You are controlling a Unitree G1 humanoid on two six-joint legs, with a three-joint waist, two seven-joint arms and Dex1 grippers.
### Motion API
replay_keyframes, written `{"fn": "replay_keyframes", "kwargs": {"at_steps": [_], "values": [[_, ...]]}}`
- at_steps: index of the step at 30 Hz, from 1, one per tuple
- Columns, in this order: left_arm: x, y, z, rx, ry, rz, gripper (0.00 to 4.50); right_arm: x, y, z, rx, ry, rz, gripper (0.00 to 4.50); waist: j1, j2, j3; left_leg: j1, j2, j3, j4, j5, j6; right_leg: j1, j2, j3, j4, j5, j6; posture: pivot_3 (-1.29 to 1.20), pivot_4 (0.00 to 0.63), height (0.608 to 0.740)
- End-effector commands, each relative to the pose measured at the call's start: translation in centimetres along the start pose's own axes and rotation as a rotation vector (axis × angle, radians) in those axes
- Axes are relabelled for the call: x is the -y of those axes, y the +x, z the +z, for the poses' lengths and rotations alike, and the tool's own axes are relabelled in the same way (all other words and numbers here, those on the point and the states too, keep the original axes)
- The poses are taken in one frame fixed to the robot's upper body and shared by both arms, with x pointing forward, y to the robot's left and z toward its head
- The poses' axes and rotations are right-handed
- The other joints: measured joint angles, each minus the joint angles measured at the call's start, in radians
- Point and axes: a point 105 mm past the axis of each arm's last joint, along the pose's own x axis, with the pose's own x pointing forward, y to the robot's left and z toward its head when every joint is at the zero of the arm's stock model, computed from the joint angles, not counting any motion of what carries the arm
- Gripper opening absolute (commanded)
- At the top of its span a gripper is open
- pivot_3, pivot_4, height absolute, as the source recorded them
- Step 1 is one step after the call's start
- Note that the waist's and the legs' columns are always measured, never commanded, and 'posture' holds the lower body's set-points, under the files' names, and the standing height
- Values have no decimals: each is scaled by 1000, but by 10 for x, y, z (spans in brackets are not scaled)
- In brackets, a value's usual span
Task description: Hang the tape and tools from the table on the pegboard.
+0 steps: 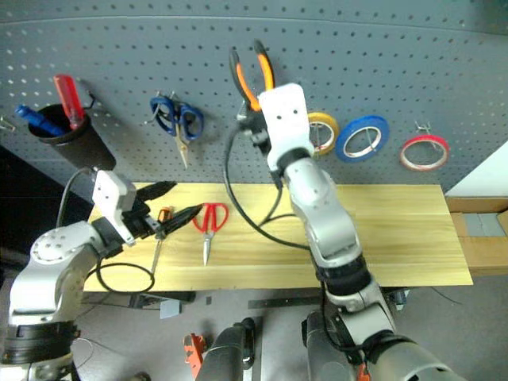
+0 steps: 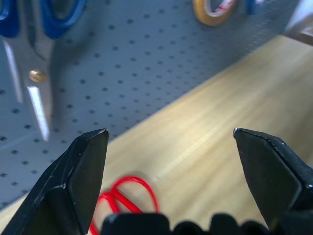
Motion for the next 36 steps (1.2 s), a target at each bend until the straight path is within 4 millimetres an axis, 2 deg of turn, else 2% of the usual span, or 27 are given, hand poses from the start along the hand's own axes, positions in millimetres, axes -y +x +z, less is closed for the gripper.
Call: {"fn": "replay_keyframes", "kwargs": {"at_steps": [1,6,13,20,28,31,36], "values": [[5,-6,18,39,28,-33,4387,-5,12,32,145,14,2,1866,3,-3,-4,0,0,0,0,0,0,0,0,0,0,0,-1,36,209,740],[6,-2,19,43,29,-36,4387,-4,28,29,176,-3,2,1866,18,-7,-10,0,0,-1,-1,1,-2,0,0,-2,0,2,-3,53,207,740],[9,10,21,60,48,-50,4387,4,36,-9,161,-126,26,1865,33,-8,-10,0,1,2,-1,2,-3,0,2,-4,0,2,-4,65,211,740],[10,13,24,72,52,-55,4387,11,41,-14,179,-159,20,1865,37,-8,-10,0,1,2,0,5,-6,0,4,-5,1,5,-8,70,215,740],[9,12,28,88,46,-55,4387,9,43,9,169,8,27,1865,44,-8,-10,0,7,0,0,7,-7,0,6,-8,2,6,-10,63,213,740],[10,15,30,98,45,-59,4387,13,45,16,186,12,6,1865,45,-8,-10,0,8,0,-1,7,-7,0,6,-9,1,6,-10,59,213,740],[13,22,31,107,46,-77,4387,21,49,11,184,-27,-28,1864,49,-8,-10,0,8,1,-1,7,-7,0,7,-9,1,6,-10,60,215,740]]}}
